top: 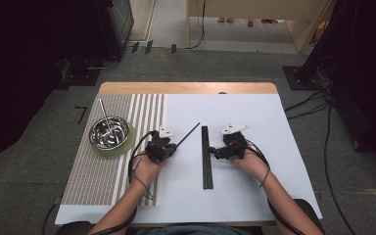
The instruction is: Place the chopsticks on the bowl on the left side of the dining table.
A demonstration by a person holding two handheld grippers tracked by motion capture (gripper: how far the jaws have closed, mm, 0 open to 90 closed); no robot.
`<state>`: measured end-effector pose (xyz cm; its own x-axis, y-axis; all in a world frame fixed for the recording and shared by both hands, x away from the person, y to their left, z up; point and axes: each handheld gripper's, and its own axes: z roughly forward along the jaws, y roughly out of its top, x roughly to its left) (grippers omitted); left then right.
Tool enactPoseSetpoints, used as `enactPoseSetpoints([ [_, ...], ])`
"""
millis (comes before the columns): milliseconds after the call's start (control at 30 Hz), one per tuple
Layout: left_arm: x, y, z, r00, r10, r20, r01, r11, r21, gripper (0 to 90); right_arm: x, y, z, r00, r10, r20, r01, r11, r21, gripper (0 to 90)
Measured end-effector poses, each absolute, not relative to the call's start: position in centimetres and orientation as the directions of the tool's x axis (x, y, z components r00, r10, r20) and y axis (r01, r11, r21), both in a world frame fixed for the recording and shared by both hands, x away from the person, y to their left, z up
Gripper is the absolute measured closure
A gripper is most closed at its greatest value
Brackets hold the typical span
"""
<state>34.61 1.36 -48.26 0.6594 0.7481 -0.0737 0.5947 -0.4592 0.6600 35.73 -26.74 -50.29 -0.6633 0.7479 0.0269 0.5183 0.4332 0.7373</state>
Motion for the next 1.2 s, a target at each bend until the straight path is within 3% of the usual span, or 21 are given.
enactPoseSetpoints([
  [1200, 34.8, 2.7, -45.7, 0.693, 0.715, -0.085, 0.559, -0.46, 0.69, 87.4, 35.7, -26.8, -50.3, -0.664, 0.747, 0.026, 0.517, 0.434, 0.737, 13.4],
])
